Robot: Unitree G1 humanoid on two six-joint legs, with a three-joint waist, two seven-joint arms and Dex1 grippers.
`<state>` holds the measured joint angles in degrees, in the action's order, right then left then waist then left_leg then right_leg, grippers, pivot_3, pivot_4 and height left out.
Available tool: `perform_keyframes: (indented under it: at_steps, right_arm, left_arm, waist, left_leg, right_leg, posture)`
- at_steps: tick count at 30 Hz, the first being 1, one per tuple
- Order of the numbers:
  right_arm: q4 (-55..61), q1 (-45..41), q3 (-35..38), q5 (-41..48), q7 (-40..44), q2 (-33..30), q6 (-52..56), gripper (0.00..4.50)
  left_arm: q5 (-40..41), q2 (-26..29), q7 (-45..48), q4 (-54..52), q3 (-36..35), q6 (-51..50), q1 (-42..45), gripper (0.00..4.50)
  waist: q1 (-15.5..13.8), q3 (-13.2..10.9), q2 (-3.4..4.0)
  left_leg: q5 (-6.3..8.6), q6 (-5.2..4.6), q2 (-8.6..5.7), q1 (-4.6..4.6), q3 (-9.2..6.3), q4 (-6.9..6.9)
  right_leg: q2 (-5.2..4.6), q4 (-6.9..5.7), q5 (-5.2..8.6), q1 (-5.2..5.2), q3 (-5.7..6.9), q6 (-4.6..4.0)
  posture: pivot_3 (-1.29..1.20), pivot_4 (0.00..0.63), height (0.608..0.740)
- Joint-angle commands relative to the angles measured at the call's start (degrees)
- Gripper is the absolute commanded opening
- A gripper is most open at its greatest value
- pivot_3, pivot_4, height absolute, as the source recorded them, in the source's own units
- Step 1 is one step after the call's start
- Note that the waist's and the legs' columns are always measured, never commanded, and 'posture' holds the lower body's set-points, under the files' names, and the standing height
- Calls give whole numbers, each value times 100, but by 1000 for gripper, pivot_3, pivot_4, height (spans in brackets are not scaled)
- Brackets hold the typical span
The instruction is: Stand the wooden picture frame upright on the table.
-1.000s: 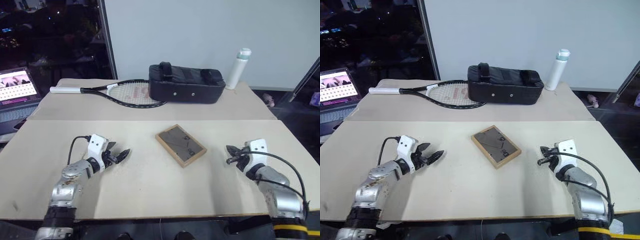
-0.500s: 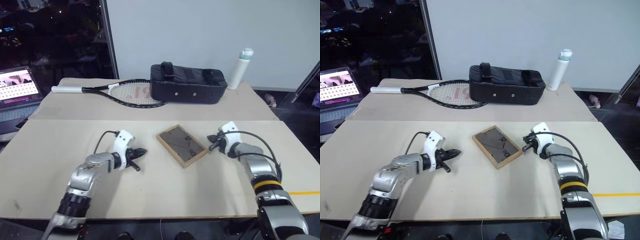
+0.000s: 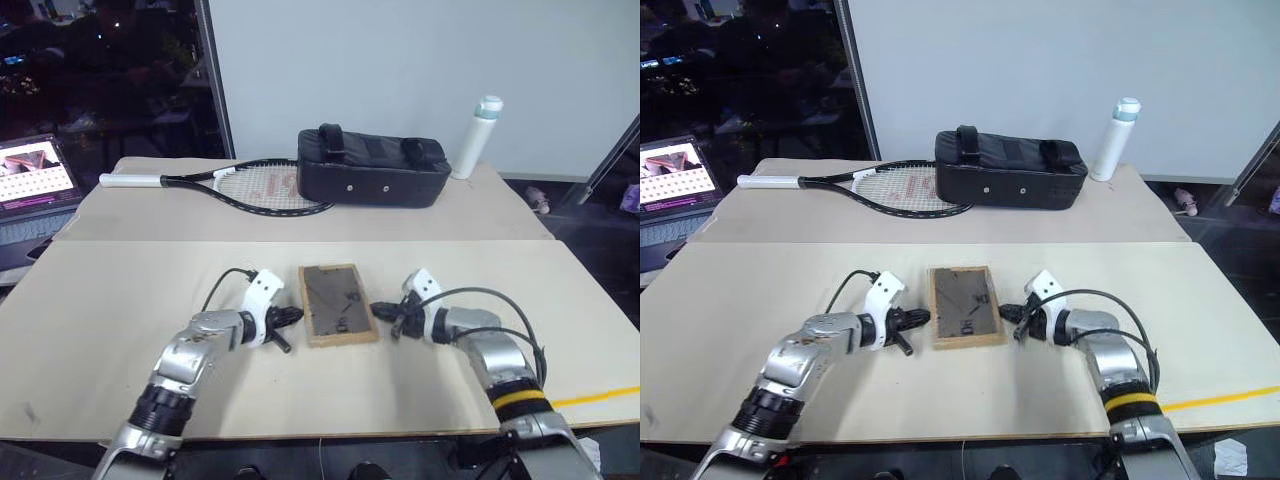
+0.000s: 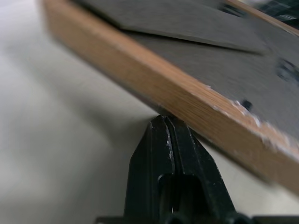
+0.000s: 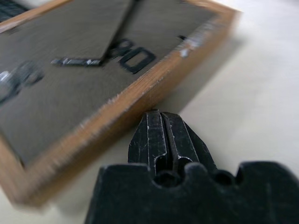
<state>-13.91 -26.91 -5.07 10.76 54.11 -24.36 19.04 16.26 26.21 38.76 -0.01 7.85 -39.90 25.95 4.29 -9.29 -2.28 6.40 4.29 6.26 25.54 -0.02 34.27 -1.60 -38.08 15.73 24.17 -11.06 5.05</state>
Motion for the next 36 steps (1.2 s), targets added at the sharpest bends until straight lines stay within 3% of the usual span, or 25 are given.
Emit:
perform_keyframes:
  at_steps: [1, 7, 14, 17, 19, 26, 31, 36]
  right_arm:
    - [1124, 132, -143, 385, 46, 50, 638, 0]
    - [1358, 125, -242, 224, -130, -120, 907, 0]
    - [844, -105, 123, 152, -80, -789, 593, 0]
    - [907, -104, 173, 256, 60, -952, 476, 0]
    - [943, -96, 159, 302, 124, -965, 441, 0]
    - [552, -235, -188, -131, -230, -713, 266, 0]
    - [518, -260, -151, -128, -297, -648, 264, 0]
    - [354, -339, -287, -254, -391, -562, 149, 0]
  left_arm:
    - [-12, 259, 79, 66, -232, -29, -107, 72]
    - [139, 719, 308, 43, -467, -378, -316, 72]
    - [1924, 770, 308, -563, -2087, -2542, -518, 72]
    - [2343, 931, 210, -700, -2317, -3588, -436, 716]
    - [2631, 909, 238, -665, -2470, -4007, -324, 1449]
    - [2213, 739, -31, -245, -2166, -3135, 4, 3835]
    - [2420, 765, -15, 19, -2405, -3177, 145, 3835]
    - [2156, 837, 103, 24, -2122, -2551, 112, 3835]
  waist:
    - [12, 0, 0]
    - [2, 0, 0]
    - [-1, -1, -1]
    - [-15, -2, -3]
    - [-14, -2, -3]
    - [-12, -2, -3]
    - [-22, -2, -4]
    - [-22, -2, -3]
  left_leg:
    - [-1, 1, 0, 0, -1, 1]
    - [-1, 2, 0, -1, -2, 2]
    - [0, 1, 0, 4, -3, -1]
    - [0, 1, 0, 7, -4, -5]
    - [0, 1, 0, 7, -5, -5]
    - [0, 2, 0, 6, -10, -1]
    - [0, 2, 0, 11, -10, -7]
    - [0, 2, 0, 11, -11, -6]
  right_leg:
    - [0, -1, 0, 0, 0, 0]
    - [0, -1, 0, 1, 0, -2]
    - [-1, 1, 4, 9, 3, -6]
    - [-2, 1, 10, 10, 6, -4]
    - [-2, 2, 10, 8, 7, -4]
    - [-2, 3, 9, 5, 13, -4]
    - [-2, 3, 9, 9, 13, -5]
    - [-2, 4, 9, 8, 15, -5]
  posture:
    - [0, 150, 705]
    - [0, 150, 705]
    - [0, 150, 705]
    - [0, 150, 705]
    - [0, 150, 705]
    - [0, 150, 705]
    - [0, 150, 705]
    - [0, 150, 705]
